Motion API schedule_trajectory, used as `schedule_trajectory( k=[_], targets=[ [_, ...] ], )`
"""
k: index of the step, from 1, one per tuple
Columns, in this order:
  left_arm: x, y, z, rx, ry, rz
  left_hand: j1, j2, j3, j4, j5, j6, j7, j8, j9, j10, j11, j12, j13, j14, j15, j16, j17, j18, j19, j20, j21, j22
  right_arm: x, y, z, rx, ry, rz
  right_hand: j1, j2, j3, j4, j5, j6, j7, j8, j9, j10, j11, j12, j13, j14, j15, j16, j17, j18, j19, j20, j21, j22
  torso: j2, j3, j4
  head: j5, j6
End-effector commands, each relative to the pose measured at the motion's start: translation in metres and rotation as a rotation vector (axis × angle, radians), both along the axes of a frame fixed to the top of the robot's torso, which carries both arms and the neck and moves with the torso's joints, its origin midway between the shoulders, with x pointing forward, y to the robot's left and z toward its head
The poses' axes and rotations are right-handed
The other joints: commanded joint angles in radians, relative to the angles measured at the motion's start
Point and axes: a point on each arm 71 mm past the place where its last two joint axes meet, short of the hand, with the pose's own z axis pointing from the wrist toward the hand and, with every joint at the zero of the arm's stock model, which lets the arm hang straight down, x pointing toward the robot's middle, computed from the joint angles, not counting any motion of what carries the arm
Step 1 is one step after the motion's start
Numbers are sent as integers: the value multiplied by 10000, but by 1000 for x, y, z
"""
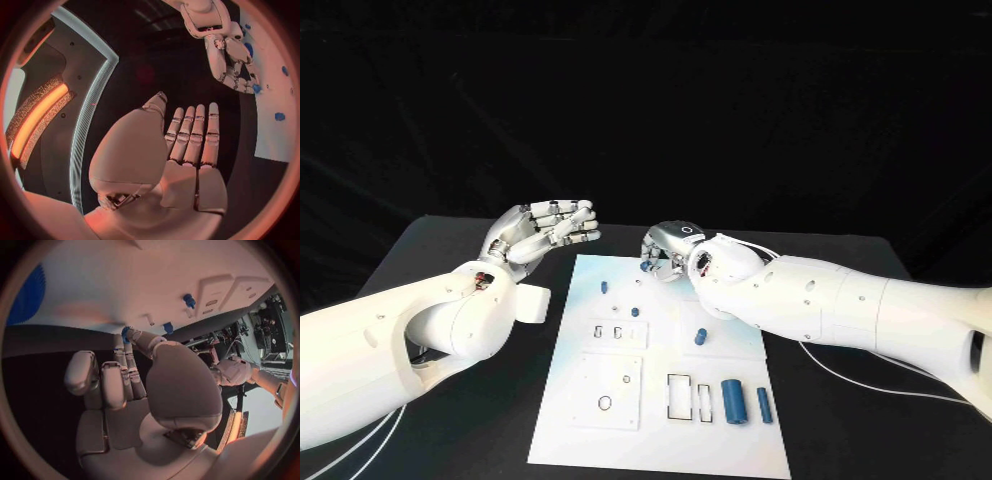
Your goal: Assemble the parts on the task board
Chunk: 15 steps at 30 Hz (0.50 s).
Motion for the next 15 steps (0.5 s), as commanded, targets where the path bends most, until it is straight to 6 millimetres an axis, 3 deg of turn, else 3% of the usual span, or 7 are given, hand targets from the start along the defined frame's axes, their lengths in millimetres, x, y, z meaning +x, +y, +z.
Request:
schedule_trajectory(
  k=[1,9,15],
  targets=[
    [0,-2,2,-105,-59,-193,109,-20,81,0,-51,47,343,-13,-11,42,18,-51,-4,-89,15,-50,16,113,16,50,33,-10,0,0,-3,-229,115,-15,-112,1,45,32,-7,-24,11,33,38,28,39,23,-9,335,-57,71,3,-168,-82,-11,-44,-26,5,-4,14,-8,15],
    [0,-3,2,-105,-62,-200,109,-20,81,0,-51,47,343,-13,-11,42,18,-51,-4,-89,15,-50,16,113,16,50,33,-10,2,4,-1,94,1,37,-467,-366,139,136,-253,-872,341,-362,27,-926,385,-305,-237,204,226,-76,-411,-78,-417,215,-412,-463,11,-15,25,11,31],
    [0,-2,2,-101,-68,-192,109,-20,81,0,-51,47,343,-13,-11,42,18,-51,-4,-89,15,-50,16,113,16,50,33,-10,3,5,-1,274,-14,82,-515,-489,-14,178,-448,-1216,406,-573,16,-1485,488,-268,-403,48,316,-319,-958,53,-772,328,-875,-1029,8,-17,9,32,19]
  ],
)
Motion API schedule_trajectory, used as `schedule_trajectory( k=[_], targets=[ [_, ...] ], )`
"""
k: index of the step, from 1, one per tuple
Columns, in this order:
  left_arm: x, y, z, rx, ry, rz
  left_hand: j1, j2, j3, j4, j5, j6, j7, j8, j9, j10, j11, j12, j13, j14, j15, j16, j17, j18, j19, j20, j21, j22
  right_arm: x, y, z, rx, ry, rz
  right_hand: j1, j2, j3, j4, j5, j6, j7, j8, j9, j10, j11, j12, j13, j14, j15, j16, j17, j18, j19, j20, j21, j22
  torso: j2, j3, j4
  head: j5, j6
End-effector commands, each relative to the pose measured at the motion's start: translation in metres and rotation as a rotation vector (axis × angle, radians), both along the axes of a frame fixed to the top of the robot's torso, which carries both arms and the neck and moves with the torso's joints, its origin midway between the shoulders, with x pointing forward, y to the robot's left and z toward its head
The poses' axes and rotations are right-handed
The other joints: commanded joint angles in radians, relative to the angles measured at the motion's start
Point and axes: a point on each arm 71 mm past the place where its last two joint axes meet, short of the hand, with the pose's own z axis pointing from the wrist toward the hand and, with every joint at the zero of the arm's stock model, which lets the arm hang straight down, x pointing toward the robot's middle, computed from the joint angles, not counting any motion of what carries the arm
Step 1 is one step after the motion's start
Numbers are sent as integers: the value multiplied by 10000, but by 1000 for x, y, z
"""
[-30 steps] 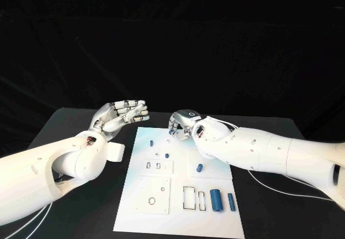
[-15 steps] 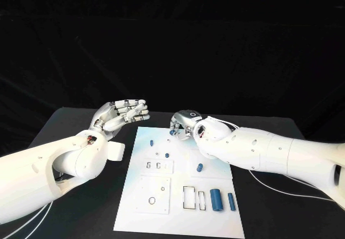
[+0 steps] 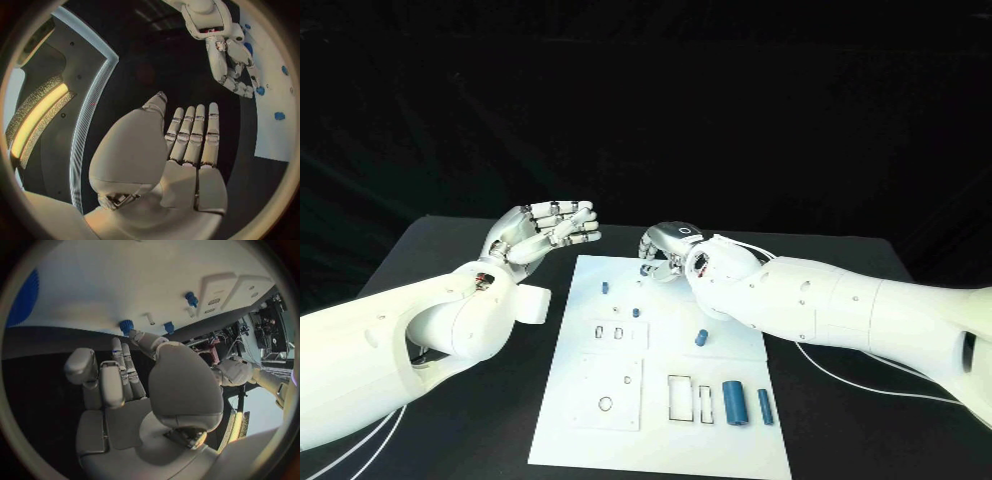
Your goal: Assemble the parts on the task board
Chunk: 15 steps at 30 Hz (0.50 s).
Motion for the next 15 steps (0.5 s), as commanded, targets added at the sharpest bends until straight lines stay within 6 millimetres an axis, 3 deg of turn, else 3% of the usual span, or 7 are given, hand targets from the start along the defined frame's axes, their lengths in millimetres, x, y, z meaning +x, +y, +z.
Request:
schedule_trajectory(
  k=[1,9,15],
  targets=[
    [0,-2,2,-101,-68,-182,109,-20,81,0,-51,47,343,-13,-11,42,18,-51,-3,-89,15,-50,8,112,16,50,33,-11,0,2,1,195,-26,150,23,-133,-76,8,-64,-85,14,-61,-9,-137,24,-15,-43,62,82,-94,-173,53,-108,16,-134,-159,-3,1,-13,20,-12],
    [0,-1,2,-94,-71,-169,108,-25,89,5,-53,43,350,-18,-14,37,25,-65,-5,-95,21,-64,20,112,9,52,29,-18,-1,-1,1,265,41,163,36,-139,-98,4,-64,-127,10,-88,-10,-171,25,3,-57,52,85,-110,-204,59,-124,23,-164,-184,-5,4,-16,30,-6],
    [1,1,2,-79,-68,-136,108,-25,89,5,-53,43,350,-18,-14,37,25,-65,-5,-95,21,-64,20,112,9,52,29,-18,-5,-18,2,458,-11,-54,37,-139,-101,4,-64,-127,10,-89,-10,-173,25,7,-58,34,85,-146,-287,75,-166,24,-215,-258,-35,10,-42,17,29]
  ],
)
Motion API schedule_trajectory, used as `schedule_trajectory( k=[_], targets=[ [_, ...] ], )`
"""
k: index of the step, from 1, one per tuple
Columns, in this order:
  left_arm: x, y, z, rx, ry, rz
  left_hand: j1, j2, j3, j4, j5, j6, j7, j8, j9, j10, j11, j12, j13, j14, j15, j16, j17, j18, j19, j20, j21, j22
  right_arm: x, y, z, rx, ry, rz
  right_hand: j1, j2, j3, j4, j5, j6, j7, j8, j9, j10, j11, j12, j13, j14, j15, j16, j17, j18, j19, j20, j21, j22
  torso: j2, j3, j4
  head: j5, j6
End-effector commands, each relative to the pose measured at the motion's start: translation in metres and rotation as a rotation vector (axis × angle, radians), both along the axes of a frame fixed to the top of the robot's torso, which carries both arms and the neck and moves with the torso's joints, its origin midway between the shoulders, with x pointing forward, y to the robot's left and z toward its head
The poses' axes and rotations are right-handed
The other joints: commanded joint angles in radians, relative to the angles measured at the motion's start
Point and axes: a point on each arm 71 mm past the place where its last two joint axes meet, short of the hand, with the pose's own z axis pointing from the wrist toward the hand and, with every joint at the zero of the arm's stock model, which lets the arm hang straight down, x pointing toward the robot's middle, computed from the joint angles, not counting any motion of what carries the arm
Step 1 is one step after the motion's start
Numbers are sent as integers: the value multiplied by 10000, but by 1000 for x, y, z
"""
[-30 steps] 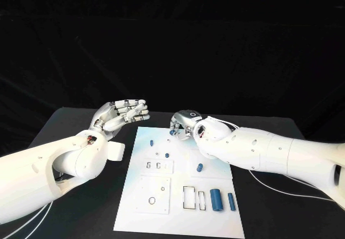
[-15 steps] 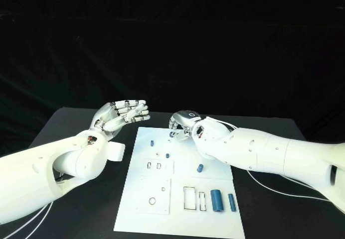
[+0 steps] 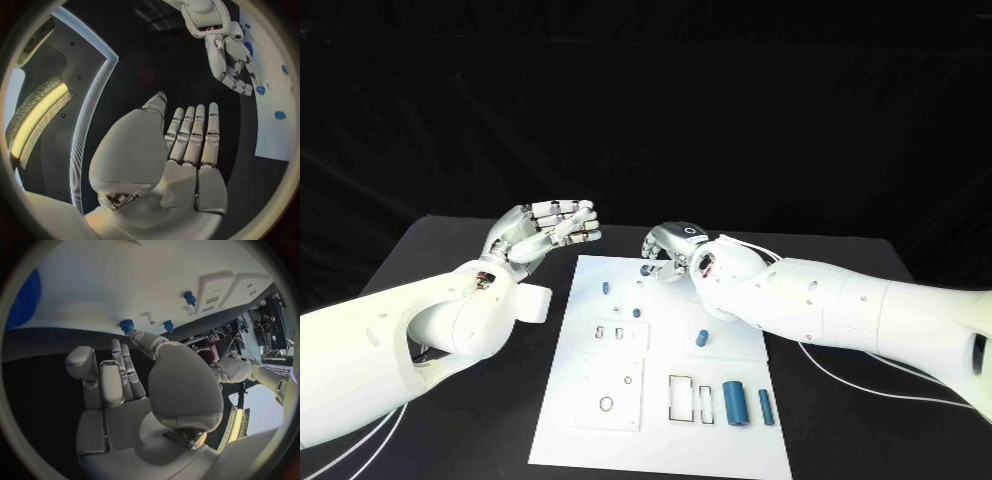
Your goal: Assemble the parts on the task board
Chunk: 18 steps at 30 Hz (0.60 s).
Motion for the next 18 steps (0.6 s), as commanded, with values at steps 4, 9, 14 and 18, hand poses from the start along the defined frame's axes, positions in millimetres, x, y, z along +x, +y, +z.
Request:
schedule_trajectory(
  k=[4,9,14,18],
  targets=[
    [1,1,1,-81,-65,-132,109,-25,61,-23,-53,43,350,-18,-14,37,25,-65,-5,-59,-16,-64,9,113,9,52,29,-9,-9,-24,5,523,50,-184,-23,-128,-115,24,-40,-32,-4,-66,6,63,-27,123,3,37,75,-38,1,66,-57,-1,-45,45,-18,4,-62,15,68],
    [2,5,1,-55,-67,-62,111,-26,66,-23,-54,43,347,-19,-15,39,25,-69,-4,-59,-15,-70,15,113,7,53,28,-12,-18,-49,16,1046,411,-531,-136,-324,-372,89,-53,-132,2,-151,13,492,-88,408,73,92,28,49,131,34,63,-34,35,210,-51,29,-130,23,99],
    [3,7,0,-37,-64,-19,111,-26,66,-23,-54,43,347,-19,-15,39,25,-69,-4,-59,-15,-70,15,113,7,53,28,-12,-19,-75,24,1719,1077,-1137,43,-448,-1507,169,-26,-856,-53,-541,-50,1499,-267,1131,465,138,-112,151,228,1,204,-146,88,390,-92,56,-188,15,121],
    [3,8,0,-31,-60,-8,111,-26,66,-23,-54,43,347,-19,-15,39,25,-69,-4,-59,-15,-70,15,113,7,53,28,-12,-12,-95,22,2308,2043,-1800,820,-14,-3398,280,20,-1075,-182,-322,140,2055,-474,2891,1809,235,-299,364,546,-74,445,-342,286,757,-112,61,-224,12,135]
  ],
)
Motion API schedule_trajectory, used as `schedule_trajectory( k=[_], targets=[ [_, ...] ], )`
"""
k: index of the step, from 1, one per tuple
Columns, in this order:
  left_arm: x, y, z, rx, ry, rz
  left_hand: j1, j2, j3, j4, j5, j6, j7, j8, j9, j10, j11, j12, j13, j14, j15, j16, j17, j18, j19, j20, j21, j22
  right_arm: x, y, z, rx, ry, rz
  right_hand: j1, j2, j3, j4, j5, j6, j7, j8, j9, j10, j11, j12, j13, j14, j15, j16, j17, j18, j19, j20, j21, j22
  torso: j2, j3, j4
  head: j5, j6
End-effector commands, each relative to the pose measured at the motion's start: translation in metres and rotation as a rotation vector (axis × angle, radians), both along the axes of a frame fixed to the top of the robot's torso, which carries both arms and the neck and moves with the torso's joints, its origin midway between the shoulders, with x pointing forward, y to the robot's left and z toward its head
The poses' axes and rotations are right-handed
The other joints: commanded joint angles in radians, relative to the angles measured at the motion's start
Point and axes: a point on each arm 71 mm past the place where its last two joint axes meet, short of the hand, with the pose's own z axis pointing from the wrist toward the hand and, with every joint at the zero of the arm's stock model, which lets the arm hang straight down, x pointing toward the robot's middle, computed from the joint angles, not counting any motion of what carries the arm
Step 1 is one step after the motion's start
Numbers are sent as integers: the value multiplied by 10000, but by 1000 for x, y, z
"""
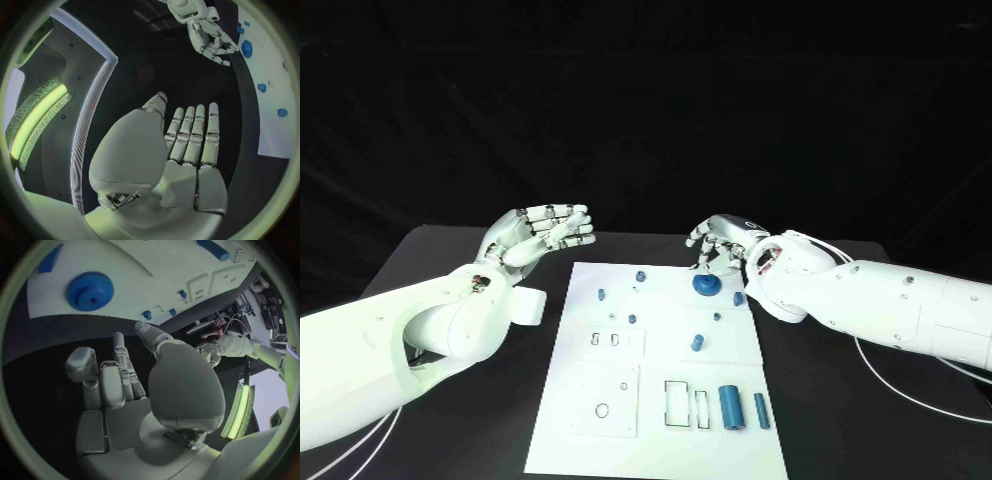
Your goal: Assemble the parts on the task board
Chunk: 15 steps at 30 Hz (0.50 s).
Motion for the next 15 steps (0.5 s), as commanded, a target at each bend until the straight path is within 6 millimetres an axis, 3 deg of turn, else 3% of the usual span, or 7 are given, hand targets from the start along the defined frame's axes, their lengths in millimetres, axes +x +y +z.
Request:
schedule_trajectory(
  k=[1,2,4,5,7,10,15],
  targets=[
    [0,-1,2,-111,-68,-204,111,-26,38,6,-54,43,348,-19,-16,39,25,-69,-4,-59,-14,-32,17,114,7,53,28,-14,4,-11,-6,943,1437,-501,413,153,-1086,155,23,-166,-99,163,126,144,-93,1635,1271,289,-84,222,389,-114,242,-36,216,336,-34,9,-50,-6,4],
    [0,-1,2,-112,-69,-205,111,-26,38,6,-54,43,348,-19,-16,39,25,-69,-4,-59,-14,-32,17,114,7,53,28,-14,6,-15,-8,969,1636,-588,627,270,-1531,267,65,-229,-83,271,197,-318,-148,2627,2147,333,-133,340,583,-169,330,-17,316,490,-37,11,-49,-4,0],
    [0,-1,1,-113,-69,-208,111,-26,38,6,-54,43,348,-19,-16,39,25,-69,-4,-59,-14,-32,17,114,7,53,28,-14,8,-20,-10,954,1984,-745,1011,607,-2428,973,61,-400,-19,625,368,-585,-23,7565,7073,488,1,806,1538,-207,535,14,556,905,-40,18,-46,-6,-9],
    [0,-2,1,-114,-69,-211,111,-26,38,6,-54,43,348,-19,-16,39,25,-69,-4,-59,-14,-32,17,114,7,53,28,-14,8,-22,-11,919,2137,-817,1072,630,-2481,1093,43,-405,27,688,388,-569,-27,7964,7494,492,-4,846,1630,-231,540,63,561,934,-38,17,-36,-22,-8],
    [1,-2,1,-117,-71,-216,114,-33,42,4,-55,44,342,-19,-16,44,23,-71,-3,-56,-15,-36,24,115,6,53,27,-17,9,-25,-13,777,2340,-900,1222,668,-2593,1398,36,-381,7,888,438,244,33,9800,9576,622,48,1150,2376,-285,726,84,792,1289,-38,13,-29,-37,2],
    [1,-1,1,-115,-72,-209,115,-33,43,4,-55,45,341,-19,-16,45,22,-71,-3,-56,-15,-37,25,115,6,53,27,-18,10,-27,-16,542,2533,-963,1320,650,-2729,1698,39,-427,34,1018,450,815,82,10826,10826,713,96,1362,2925,-358,928,120,1055,1678,-29,10,-31,-19,-11],
    [1,-1,1,-112,-84,-189,116,-33,44,4,-55,45,341,-19,-16,46,22,-72,-3,-56,-15,-38,26,116,7,53,27,-18,8,-28,-19,315,2753,-1007,1366,639,-2828,1898,39,-437,48,1097,455,1066,104,11209,11312,752,122,1449,3156,-404,1051,144,1221,1918,-20,1,-39,-42,-26]
  ],
)
